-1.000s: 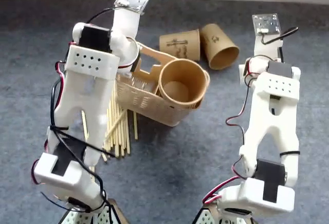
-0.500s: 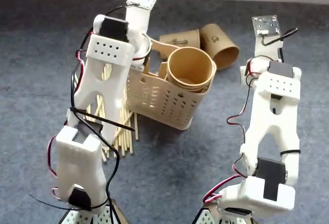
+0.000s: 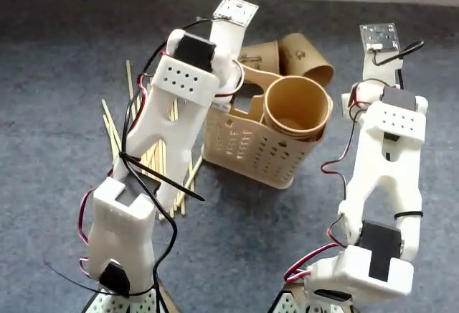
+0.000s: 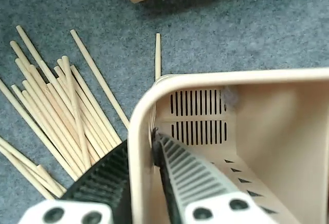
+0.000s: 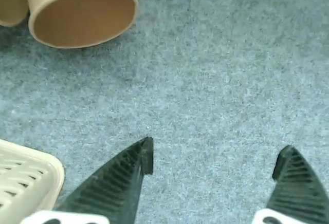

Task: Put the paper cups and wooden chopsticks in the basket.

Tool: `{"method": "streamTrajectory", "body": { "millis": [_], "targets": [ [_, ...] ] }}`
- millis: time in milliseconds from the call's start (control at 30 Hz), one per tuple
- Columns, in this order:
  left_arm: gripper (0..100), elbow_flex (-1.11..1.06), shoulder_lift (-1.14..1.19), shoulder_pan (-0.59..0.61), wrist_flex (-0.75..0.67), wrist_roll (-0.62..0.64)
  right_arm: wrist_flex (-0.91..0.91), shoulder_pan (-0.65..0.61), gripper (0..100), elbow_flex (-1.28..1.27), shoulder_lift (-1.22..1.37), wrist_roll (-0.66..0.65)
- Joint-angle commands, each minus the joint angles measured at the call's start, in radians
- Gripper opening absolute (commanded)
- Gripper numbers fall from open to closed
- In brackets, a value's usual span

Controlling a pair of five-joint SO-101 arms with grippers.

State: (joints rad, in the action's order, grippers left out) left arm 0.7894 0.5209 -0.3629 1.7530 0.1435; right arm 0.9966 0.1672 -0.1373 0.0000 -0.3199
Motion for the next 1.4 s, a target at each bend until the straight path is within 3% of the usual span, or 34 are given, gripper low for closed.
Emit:
{"method": "streamTrajectory", "body": {
  "millis": [0, 167, 367, 667, 1367],
  "targets": [
    [2, -0.019, 0.005, 0.015, 0.009, 0.002, -0.01, 0.01, 35.8, 0.008, -0.005, -0.011],
    [17, -0.022, 0.002, 0.102, 0.012, 0.003, -0.01, 0.01, 35.8, 0.008, -0.005, -0.012],
    [18, 0.008, -0.038, 0.186, 0.012, 0.0, -0.01, 0.01, 35.8, 0.008, -0.004, -0.012],
    [18, 0.002, -0.272, 0.318, 0.011, -0.002, -0.015, 0.016, 35.8, 0.008, -0.004, -0.011],
    [22, 0.047, -0.285, 0.016, 0.009, -0.046, -0.01, 0.021, 35.8, 0.008, -0.004, -0.012]
  ]
}}
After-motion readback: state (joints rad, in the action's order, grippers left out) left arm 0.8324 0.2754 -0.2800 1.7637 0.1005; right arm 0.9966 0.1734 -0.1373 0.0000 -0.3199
